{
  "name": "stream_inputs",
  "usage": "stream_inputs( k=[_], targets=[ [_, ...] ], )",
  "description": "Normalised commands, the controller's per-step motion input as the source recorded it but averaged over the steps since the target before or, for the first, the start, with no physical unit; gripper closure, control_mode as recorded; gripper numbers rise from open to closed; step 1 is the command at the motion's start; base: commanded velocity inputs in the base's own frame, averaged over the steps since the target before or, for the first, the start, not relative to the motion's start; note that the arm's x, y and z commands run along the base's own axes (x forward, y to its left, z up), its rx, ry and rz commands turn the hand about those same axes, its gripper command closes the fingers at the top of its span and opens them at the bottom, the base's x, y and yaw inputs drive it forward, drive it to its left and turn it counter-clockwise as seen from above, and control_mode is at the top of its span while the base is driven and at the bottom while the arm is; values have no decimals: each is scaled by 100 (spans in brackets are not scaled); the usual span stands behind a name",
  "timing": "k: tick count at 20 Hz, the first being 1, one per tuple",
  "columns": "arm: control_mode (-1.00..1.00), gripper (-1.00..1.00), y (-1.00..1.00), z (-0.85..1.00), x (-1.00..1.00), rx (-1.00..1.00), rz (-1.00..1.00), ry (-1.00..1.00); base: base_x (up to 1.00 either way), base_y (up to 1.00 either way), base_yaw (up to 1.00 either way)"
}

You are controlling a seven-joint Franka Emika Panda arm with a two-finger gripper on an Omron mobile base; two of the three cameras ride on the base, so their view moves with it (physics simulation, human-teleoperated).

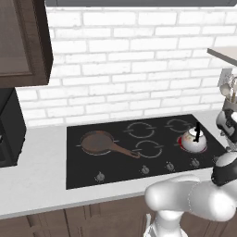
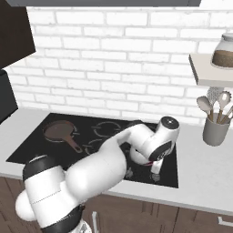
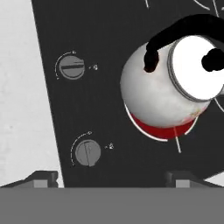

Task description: Pick the kettle from the counter and place it on a stove burner. Then turn the burner on.

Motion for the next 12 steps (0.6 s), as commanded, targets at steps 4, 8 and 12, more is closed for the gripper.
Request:
stream_inputs(
  k=[4, 8, 12],
  targets=[
    [-100, -100, 3, 100, -84, -11, 0, -49, 0, 0, 0],
    [-100, -100, 66, 37, -100, -23, 2, -55, 0, 0, 0],
    [-100, -100, 100, -44, -100, -35, 15, -32, 0, 0, 0]
  ],
)
